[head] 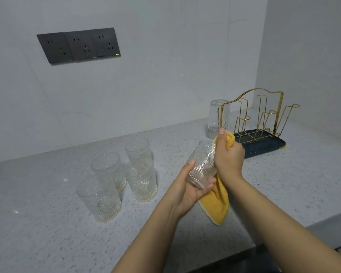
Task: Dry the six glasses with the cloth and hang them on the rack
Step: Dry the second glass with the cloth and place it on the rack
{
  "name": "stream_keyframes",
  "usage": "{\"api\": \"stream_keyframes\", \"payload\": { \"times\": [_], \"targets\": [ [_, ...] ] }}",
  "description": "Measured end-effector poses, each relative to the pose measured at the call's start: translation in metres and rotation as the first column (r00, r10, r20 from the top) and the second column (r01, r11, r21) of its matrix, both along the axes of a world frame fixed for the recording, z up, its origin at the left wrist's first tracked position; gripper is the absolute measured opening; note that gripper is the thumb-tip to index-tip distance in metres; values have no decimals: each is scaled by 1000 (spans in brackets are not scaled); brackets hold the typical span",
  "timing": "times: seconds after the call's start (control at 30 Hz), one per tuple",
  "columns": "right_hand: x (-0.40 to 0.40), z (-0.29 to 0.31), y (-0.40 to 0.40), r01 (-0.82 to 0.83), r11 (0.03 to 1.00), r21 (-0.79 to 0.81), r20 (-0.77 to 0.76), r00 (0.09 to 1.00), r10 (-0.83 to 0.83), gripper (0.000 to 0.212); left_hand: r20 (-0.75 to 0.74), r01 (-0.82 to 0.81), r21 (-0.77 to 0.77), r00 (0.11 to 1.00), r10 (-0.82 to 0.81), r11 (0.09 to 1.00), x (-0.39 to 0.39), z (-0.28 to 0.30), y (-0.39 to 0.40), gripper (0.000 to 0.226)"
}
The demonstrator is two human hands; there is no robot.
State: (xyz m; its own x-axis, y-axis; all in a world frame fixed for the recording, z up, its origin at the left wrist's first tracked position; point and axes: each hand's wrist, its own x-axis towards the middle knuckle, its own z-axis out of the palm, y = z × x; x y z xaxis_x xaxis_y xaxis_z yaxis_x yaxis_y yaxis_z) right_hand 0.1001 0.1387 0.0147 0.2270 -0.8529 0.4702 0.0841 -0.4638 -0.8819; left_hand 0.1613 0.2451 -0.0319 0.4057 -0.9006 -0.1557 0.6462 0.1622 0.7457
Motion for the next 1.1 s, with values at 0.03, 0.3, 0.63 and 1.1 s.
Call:
{"api": "stream_keyframes", "payload": {
  "times": [0.03,0.3,0.63,1.1],
  "targets": [
    [0,1,-1,14,1000,20,-1,1000,-14,52,104,-46,3,994,46,999,-1,-2,-2,60],
    [-1,-1,-2,-11,1000,-15,3,1000,11,51,-64,-88,-4,994,87,996,1,1,-1,64],
    [0,0,-2,-3,1000,-8,8,1000,3,52,93,-193,1,977,192,981,1,-3,-3,69],
    [-2,1,-5,12,999,49,28,999,-14,50,317,-288,-31,905,283,957,-5,-6,-6,67]
  ]
}}
